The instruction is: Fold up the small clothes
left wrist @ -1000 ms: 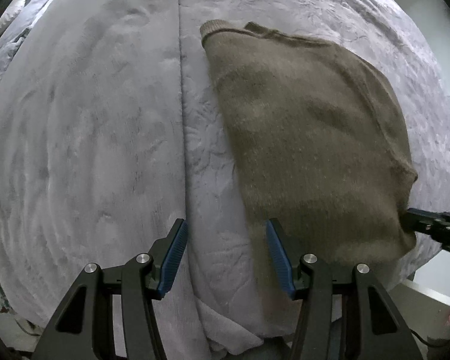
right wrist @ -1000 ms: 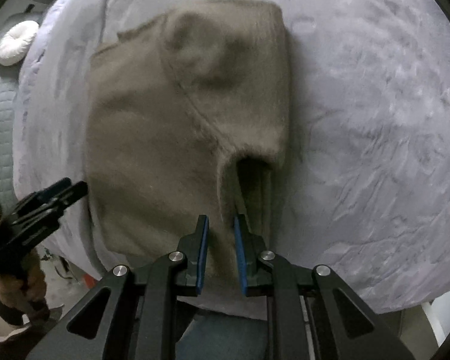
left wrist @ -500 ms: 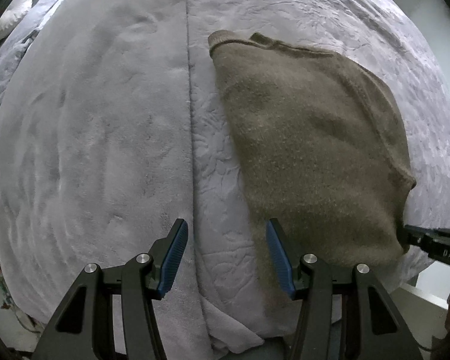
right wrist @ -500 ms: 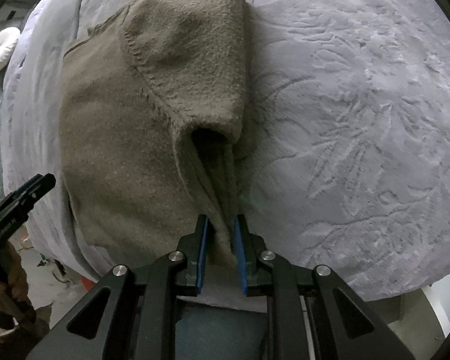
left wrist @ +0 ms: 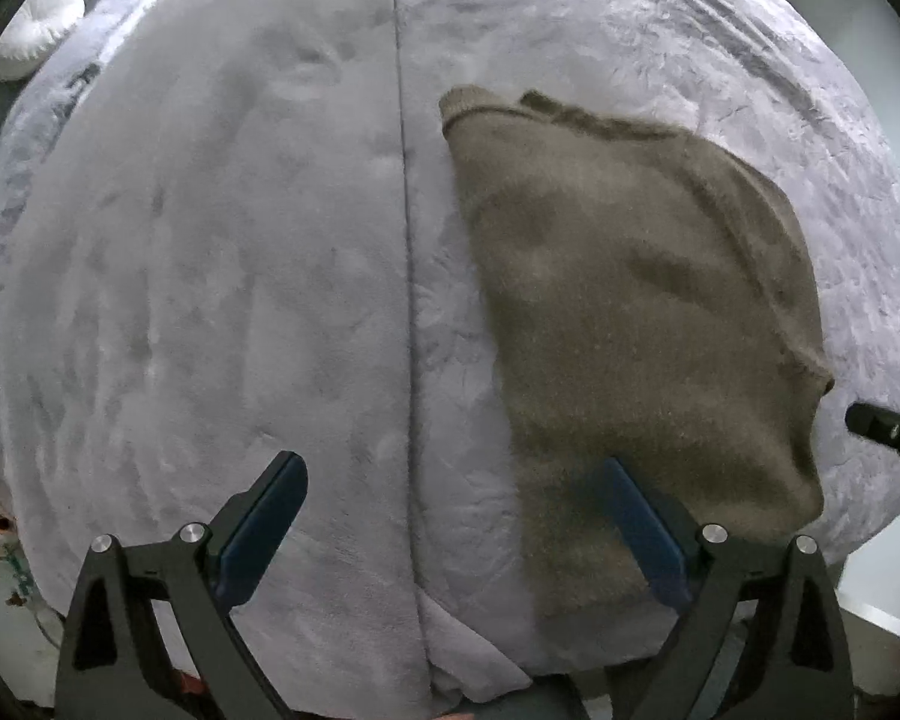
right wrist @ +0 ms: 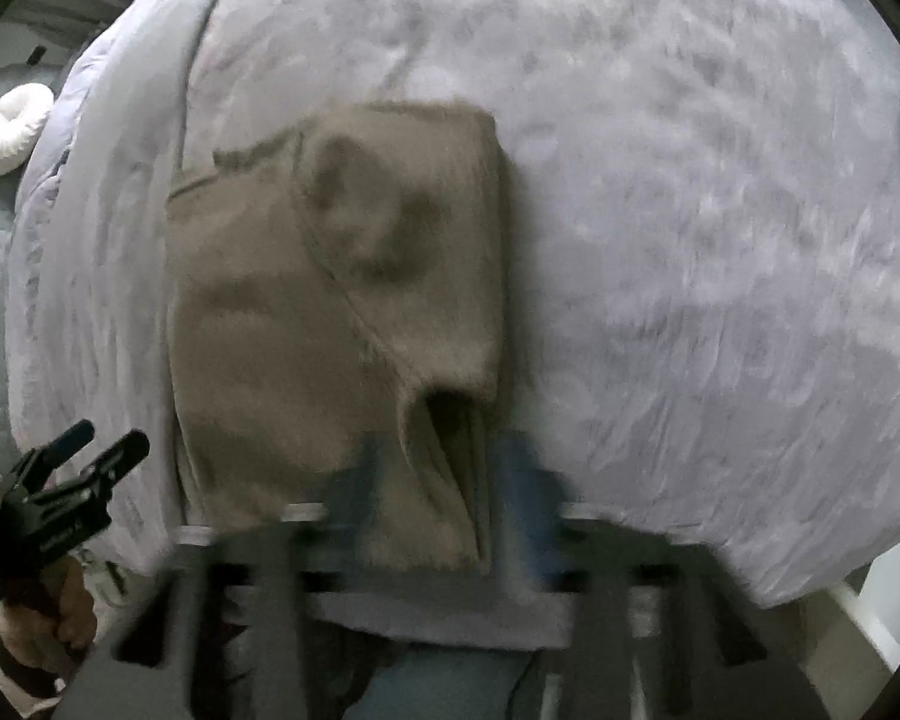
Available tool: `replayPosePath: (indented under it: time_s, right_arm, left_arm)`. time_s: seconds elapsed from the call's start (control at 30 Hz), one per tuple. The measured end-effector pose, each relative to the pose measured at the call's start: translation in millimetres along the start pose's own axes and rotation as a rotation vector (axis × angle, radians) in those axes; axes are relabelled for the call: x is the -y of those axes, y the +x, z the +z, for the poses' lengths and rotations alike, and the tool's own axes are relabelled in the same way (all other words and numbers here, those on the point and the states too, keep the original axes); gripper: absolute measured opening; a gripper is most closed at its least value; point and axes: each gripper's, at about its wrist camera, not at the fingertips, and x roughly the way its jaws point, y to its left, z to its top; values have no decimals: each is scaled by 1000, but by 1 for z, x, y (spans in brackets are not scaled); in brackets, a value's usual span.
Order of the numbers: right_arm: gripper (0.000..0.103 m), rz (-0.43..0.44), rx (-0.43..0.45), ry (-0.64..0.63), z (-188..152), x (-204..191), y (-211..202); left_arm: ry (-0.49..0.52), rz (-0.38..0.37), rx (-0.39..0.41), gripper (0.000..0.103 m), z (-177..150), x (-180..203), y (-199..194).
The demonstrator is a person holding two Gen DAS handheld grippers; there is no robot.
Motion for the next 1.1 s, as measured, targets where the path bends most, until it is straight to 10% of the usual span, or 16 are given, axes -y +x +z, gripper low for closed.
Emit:
replayPosePath:
  time_s: [0.4, 1.1]
  right_arm:
    - [103, -128, 114, -81, 8, -34, -20]
    - [103, -136, 114, -53, 10, -32, -24]
  left_arm:
    - [-5, -1, 34, 99, 7, 8, -16]
    - [0, 41, 51, 99, 11, 11, -22]
